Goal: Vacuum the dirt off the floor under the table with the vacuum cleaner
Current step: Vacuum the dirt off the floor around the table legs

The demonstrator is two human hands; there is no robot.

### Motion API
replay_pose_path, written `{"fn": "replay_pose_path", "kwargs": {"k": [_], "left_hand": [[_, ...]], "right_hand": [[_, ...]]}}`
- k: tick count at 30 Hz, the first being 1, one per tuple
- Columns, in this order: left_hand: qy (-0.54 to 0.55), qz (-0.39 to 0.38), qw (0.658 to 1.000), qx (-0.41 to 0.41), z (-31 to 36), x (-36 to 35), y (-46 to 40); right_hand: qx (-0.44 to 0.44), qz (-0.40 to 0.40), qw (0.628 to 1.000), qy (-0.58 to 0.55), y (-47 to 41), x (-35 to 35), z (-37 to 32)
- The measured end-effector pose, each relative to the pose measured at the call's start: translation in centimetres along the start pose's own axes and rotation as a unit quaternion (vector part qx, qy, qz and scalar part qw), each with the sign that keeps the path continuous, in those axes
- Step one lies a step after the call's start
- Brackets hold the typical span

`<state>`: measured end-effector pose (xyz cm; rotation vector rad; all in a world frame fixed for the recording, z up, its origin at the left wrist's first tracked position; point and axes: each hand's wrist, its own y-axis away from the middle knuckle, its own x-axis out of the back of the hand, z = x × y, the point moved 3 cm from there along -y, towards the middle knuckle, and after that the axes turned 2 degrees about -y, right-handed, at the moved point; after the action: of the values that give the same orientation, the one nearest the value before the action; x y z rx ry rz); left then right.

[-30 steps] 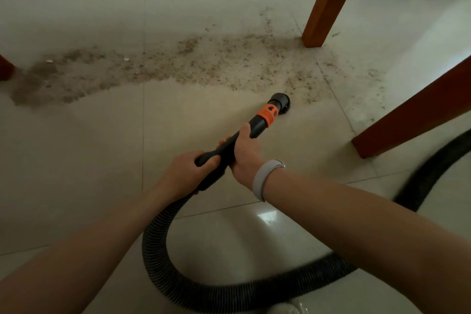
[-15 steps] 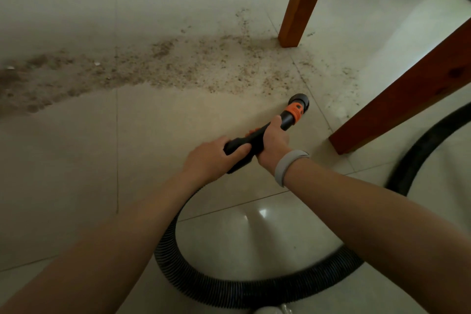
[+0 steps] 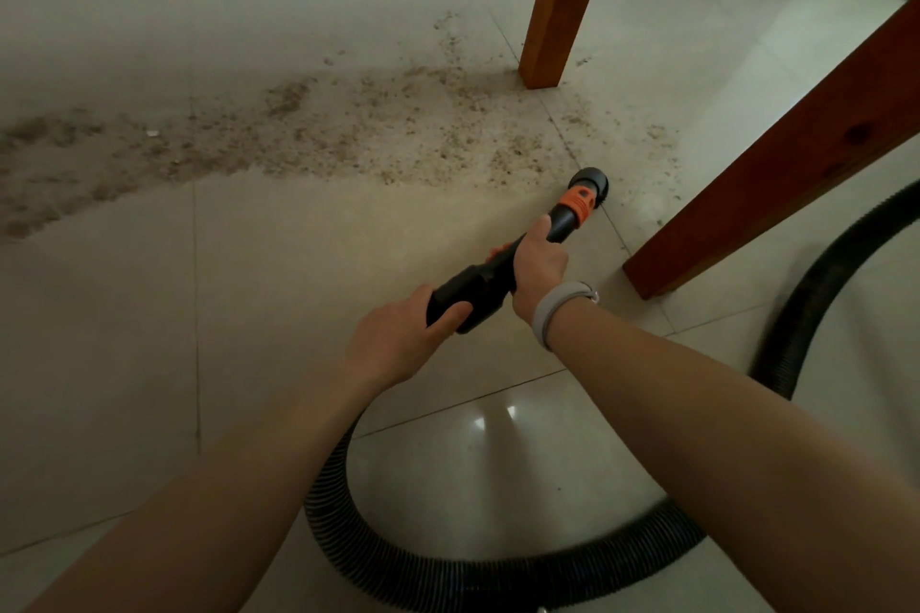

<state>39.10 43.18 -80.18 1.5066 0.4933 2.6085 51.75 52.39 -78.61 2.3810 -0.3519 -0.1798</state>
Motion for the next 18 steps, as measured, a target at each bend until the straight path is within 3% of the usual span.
{"fn": "replay_pose_path", "kwargs": {"k": [9,18], "left_hand": [[-0.039,-0.001,0.999,-0.018,0.4,0.0,0.3],[-0.003,0.015,1.0,-0.023,-0.3,0.5,0.6]], "right_hand": [[-0.024,0.005,0.995,-0.096,-0.4,1.0,0.9],[-0.035,-0.004,0.994,-0.099,0.1,0.0,0.9]]}}
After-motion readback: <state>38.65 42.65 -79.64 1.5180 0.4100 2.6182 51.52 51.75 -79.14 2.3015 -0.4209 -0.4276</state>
